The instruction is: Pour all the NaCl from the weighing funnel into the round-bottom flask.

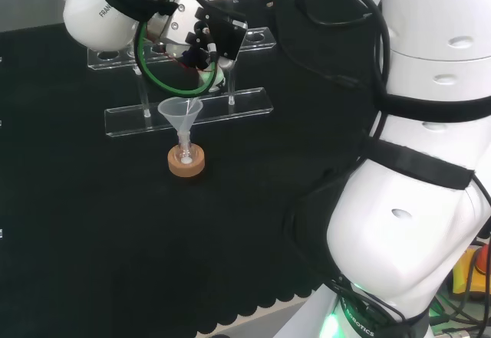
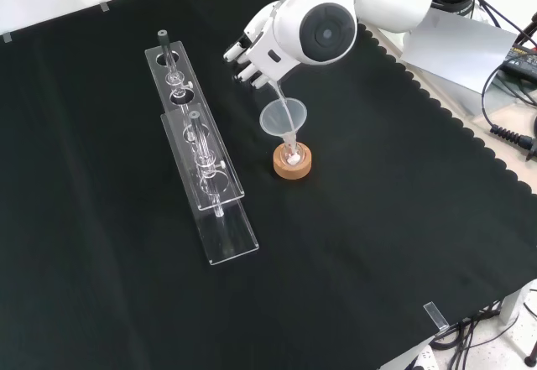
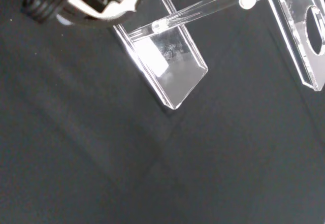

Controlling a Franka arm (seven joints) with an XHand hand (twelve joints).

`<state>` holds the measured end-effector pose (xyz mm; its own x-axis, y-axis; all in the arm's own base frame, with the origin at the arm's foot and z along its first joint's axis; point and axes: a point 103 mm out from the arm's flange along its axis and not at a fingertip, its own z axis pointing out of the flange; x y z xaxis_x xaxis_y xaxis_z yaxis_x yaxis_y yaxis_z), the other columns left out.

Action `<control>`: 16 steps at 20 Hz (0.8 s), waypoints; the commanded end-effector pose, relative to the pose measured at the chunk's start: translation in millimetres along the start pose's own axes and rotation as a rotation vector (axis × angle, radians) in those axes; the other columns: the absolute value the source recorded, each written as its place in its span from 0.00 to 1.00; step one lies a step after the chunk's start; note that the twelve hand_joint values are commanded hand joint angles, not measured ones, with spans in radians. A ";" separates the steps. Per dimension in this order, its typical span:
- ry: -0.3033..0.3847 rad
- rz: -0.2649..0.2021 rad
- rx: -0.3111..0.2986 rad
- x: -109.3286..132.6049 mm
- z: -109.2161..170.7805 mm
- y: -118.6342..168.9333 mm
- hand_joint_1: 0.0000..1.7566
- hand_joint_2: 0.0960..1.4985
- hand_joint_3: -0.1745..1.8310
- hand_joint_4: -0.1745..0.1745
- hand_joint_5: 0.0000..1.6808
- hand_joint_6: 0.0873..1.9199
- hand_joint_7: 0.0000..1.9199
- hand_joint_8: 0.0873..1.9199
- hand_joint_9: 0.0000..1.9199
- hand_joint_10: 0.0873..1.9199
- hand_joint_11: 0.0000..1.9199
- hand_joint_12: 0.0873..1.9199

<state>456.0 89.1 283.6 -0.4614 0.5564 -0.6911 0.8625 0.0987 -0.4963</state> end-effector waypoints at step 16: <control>-0.092 0.005 0.026 4.2 -16.1 0.3 0.63 0.41 0.45 1.00 0.71 0.42 0.33 0.31 0.54 0.16 0.37 0.55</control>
<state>457.3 103.9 288.5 -0.4735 0.4883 -0.7330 0.8598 0.0758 -0.5049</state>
